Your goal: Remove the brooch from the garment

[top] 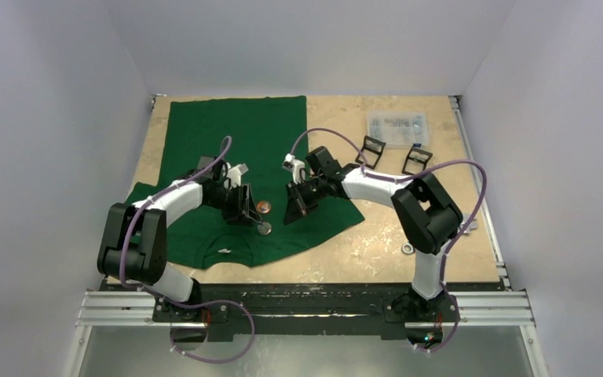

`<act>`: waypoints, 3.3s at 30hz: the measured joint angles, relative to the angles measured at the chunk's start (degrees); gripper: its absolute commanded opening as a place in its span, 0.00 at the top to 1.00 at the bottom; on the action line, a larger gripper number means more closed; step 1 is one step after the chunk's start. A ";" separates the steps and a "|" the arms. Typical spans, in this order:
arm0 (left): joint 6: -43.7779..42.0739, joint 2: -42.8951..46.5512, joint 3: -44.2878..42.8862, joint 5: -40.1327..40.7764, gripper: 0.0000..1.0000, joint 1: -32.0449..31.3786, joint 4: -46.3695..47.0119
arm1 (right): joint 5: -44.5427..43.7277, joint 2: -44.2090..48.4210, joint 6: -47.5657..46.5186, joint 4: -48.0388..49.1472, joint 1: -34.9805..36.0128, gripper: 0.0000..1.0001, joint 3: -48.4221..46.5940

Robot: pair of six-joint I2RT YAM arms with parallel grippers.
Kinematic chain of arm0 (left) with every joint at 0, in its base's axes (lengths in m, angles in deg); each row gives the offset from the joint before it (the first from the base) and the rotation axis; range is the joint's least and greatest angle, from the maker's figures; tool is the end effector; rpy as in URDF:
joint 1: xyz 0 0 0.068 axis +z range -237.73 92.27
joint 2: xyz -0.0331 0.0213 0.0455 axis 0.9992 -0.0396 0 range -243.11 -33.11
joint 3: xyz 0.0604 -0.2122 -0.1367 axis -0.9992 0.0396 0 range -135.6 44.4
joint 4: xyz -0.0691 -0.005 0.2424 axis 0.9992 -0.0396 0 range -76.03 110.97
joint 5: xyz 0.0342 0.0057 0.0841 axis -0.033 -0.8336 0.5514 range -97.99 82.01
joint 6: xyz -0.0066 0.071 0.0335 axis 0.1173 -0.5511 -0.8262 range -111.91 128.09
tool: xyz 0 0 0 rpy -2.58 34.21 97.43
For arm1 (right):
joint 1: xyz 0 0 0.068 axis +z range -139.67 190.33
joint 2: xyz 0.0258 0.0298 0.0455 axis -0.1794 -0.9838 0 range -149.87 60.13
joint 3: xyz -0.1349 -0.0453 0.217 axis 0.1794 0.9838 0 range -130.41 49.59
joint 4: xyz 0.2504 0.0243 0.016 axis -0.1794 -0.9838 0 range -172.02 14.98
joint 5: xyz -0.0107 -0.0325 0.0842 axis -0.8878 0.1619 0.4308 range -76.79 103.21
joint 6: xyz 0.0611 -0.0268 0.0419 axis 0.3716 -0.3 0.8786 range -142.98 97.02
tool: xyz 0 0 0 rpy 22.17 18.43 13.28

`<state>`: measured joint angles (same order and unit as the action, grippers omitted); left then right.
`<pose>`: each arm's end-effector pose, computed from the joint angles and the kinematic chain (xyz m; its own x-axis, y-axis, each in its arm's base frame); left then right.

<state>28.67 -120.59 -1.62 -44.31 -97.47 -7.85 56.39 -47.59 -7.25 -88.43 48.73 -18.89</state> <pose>0.2575 -0.0847 0.1319 -0.9857 -0.1182 -0.1198 -0.0142 0.7677 -0.6406 0.2776 0.2791 0.1517 -0.8106 -0.3902 -0.4365 -0.5803 0.4357 0.6881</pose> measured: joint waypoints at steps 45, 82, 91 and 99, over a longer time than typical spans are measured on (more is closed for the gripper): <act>4.39 -5.25 -1.68 -8.00 0.95 -4.24 6.64 | 1.31 -14.73 4.61 4.85 4.00 0.87 -7.21; 4.42 -12.15 -4.50 -8.09 1.00 -6.40 6.45 | 10.54 -10.51 17.68 13.03 -0.79 0.62 1.77; 4.61 -13.03 -5.31 -8.50 1.00 -6.38 6.49 | 10.32 -12.44 20.65 16.04 -0.37 0.71 0.13; 4.92 -13.14 -5.31 -7.89 1.00 -5.62 6.47 | 11.02 -14.93 22.14 17.29 -0.24 0.84 -0.92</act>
<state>33.59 -133.73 -6.93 -52.20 -103.08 -1.38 67.40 -62.52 14.89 -71.14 48.49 -19.81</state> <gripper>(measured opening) 0.003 0.200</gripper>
